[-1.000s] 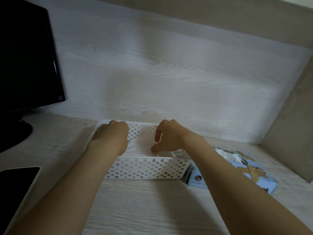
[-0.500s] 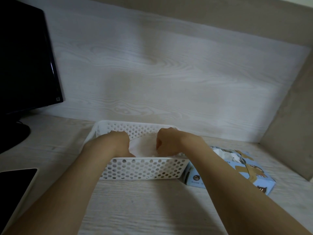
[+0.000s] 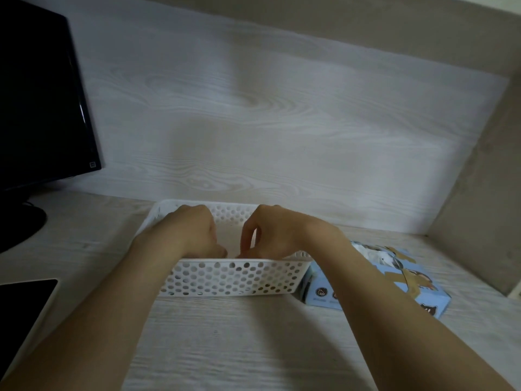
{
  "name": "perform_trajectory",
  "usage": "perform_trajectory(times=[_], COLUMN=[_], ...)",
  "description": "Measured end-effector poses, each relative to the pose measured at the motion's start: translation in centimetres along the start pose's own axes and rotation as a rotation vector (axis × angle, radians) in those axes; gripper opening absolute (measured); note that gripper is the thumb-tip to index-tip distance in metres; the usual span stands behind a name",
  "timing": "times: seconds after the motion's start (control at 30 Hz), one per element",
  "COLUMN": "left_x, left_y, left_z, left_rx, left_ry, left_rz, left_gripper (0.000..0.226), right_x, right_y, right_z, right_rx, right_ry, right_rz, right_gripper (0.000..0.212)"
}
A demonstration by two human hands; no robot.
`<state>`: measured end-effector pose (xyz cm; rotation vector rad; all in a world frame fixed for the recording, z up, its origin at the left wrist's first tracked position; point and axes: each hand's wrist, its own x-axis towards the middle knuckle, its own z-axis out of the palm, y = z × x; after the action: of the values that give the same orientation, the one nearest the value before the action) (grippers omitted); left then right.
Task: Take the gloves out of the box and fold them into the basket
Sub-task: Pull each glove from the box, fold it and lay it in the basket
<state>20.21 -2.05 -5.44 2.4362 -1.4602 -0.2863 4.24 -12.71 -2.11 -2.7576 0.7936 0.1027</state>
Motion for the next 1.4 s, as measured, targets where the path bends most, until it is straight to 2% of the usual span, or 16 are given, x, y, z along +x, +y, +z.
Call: perform_trajectory(times=[0.07,0.17,0.33,0.4,0.47,0.57,0.73,0.83,0.9,0.97,1.07,1.13,1.23,1.3,1.4], left_x=[0.1,0.5,1.0,0.7,0.3,-0.9,-3.0,-4.5,-5.3,-5.7,-5.8,-5.8,-5.4,-5.0,-4.6], left_y=[0.0,-0.4,-0.7,-0.6,-0.5,0.7,4.9,7.8,9.7,10.7,12.1,12.9,13.4,13.2,13.1], left_z=[0.0,0.3,0.4,0.3,0.1,0.0,0.7,2.0,3.6,5.3,7.5,8.6,9.7,10.4,10.9], left_rx=[0.025,0.072,0.086,0.100,0.102,0.074,-0.029,-0.158,-0.163,-0.114,-0.084,-0.061,-0.025,0.057,0.110], left_ry=[-0.075,-0.125,-0.106,-0.092,0.009,0.288,0.649,0.736,0.761,0.794,0.787,0.774,0.767,0.765,0.780], left_rz=[-0.017,-0.029,-0.019,-0.015,0.005,0.079,0.276,0.382,0.477,0.553,0.590,0.596,0.655,0.698,0.734], left_gripper=[0.029,0.025,0.020,0.021,0.022,0.011,0.008,0.009,0.012,0.017,0.022,0.025,0.023,0.012,0.022], right_x=[-0.1,-0.2,-0.1,-0.1,-0.3,-1.0,-2.8,-4.4,-5.8,-6.8,-8.6,-9.6,-10.7,-11.1,-11.3], right_y=[0.0,0.2,0.8,1.1,1.4,2.1,3.9,5.5,7.0,8.6,11.4,12.9,13.9,14.0,13.8], right_z=[-0.1,-0.8,-0.3,-0.2,-0.5,-0.7,0.9,2.1,2.4,2.7,3.3,4.0,4.1,4.0,3.9], right_rx=[-0.045,-0.071,-0.165,-0.157,-0.106,0.011,0.276,0.356,0.380,0.362,-0.024,-0.128,0.040,0.156,0.260], right_ry=[-0.079,-0.134,-0.176,-0.159,-0.073,0.107,0.596,0.851,0.943,0.942,0.939,0.916,0.818,0.796,0.758], right_rz=[-0.019,0.010,0.061,0.040,0.006,-0.039,-0.003,0.070,0.120,0.161,0.281,0.318,0.323,0.272,0.190], right_gripper=[0.015,0.028,0.036,0.032,0.022,0.028,0.009,0.018,0.022,0.026,0.033,0.043,0.048,0.045,0.034])
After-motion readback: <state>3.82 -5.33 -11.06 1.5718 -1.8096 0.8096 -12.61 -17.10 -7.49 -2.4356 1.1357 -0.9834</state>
